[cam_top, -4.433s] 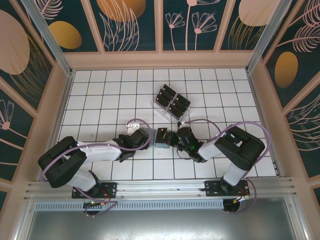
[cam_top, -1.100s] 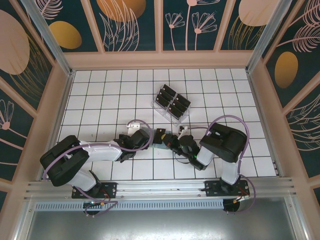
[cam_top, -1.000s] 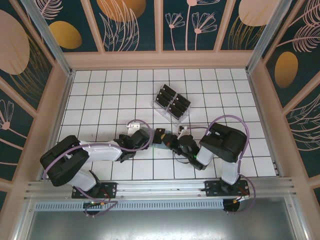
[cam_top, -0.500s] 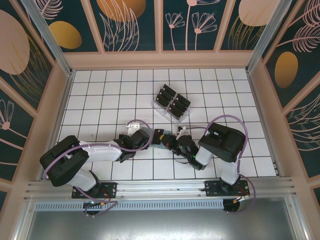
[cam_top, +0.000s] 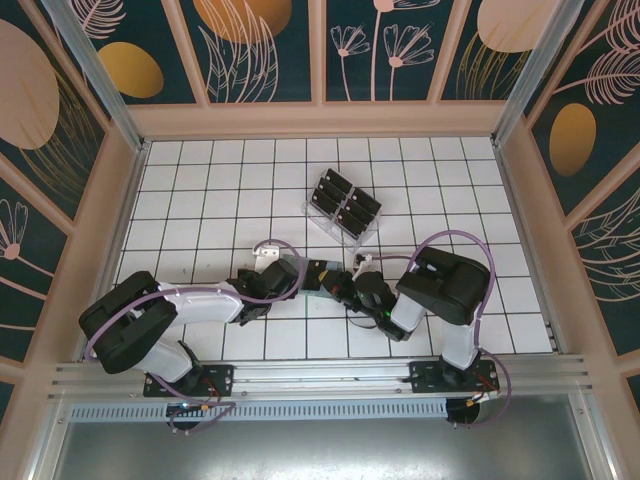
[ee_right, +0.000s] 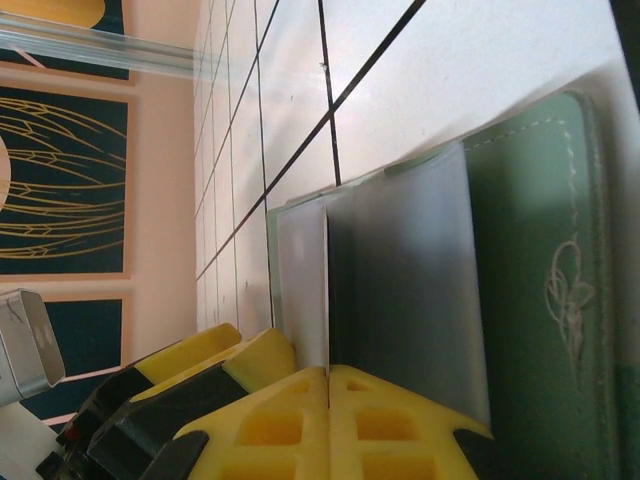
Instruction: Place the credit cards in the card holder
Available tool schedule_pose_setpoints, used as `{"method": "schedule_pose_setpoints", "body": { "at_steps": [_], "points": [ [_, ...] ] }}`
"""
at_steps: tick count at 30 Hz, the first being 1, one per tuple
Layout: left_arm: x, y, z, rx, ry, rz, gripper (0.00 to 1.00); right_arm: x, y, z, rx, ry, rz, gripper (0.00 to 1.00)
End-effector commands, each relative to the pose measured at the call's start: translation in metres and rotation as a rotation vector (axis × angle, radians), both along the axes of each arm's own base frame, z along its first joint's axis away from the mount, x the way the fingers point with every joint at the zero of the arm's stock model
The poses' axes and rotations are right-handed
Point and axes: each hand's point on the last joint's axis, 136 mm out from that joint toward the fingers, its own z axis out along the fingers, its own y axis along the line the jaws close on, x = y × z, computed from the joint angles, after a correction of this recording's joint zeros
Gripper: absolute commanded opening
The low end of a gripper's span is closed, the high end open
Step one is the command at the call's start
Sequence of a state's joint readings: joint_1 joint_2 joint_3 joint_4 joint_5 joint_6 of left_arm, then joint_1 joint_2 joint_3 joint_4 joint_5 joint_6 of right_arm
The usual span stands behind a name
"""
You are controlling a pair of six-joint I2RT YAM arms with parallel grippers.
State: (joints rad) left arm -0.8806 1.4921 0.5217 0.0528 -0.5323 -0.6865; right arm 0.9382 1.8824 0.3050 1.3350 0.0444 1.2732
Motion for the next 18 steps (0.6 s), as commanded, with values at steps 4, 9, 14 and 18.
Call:
{"method": "schedule_pose_setpoints", "body": {
  "at_steps": [4, 9, 14, 18],
  "points": [
    [-0.0113, 0.0142, -0.0131, 0.05, 0.05, 0.005, 0.99, -0.0079, -0.0023, -0.012, -0.006, 0.045, -0.006, 0.0],
    [-0.0112, 0.0135, -0.014, 0.049, 0.05, 0.003, 0.98, -0.0079, 0.0, -0.0145, -0.004, 0.053, -0.003, 0.0],
    [-0.0119, 0.0131, -0.0158, 0.046, 0.057, 0.002, 0.99, -0.0062, 0.0018, -0.0171, -0.007, 0.056, -0.003, 0.0],
    [-0.0116, 0.0125, -0.0155, 0.045, 0.056, 0.001, 0.99, -0.0038, 0.0042, -0.0175, -0.004, 0.057, 0.004, 0.0]
  ]
}}
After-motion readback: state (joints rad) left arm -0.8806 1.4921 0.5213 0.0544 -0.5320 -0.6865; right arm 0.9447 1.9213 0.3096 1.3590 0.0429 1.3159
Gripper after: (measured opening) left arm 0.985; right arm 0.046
